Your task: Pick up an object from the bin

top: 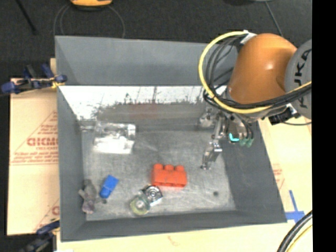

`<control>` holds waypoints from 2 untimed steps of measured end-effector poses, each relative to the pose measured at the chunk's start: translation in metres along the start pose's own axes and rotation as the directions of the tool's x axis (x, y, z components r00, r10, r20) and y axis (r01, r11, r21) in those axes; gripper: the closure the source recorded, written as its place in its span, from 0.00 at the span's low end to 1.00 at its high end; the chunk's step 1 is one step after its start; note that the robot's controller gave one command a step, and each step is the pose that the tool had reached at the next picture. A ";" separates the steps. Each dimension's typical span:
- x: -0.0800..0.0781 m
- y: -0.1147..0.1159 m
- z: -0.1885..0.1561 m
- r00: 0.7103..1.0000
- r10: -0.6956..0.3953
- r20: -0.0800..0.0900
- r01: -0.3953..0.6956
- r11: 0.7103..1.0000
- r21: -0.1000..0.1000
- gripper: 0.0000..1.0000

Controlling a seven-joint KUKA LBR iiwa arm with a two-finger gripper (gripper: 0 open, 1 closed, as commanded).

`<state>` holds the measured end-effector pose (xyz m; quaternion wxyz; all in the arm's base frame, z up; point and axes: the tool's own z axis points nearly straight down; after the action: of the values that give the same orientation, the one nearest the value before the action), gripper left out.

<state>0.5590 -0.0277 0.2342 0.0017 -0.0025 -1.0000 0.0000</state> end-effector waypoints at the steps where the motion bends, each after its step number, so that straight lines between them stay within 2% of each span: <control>1: 0.037 0.033 0.158 0.988 0.157 0.008 -0.157 0.988 -0.003 0.00; 2: 0.034 0.032 0.154 0.988 0.156 0.014 -0.156 0.988 -0.003 1.00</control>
Offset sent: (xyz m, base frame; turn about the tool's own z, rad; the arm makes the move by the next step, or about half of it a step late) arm -0.0377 0.0326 -0.1561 0.1594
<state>0.5244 0.0044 0.0803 -0.0052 -0.0806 -0.9967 -0.0006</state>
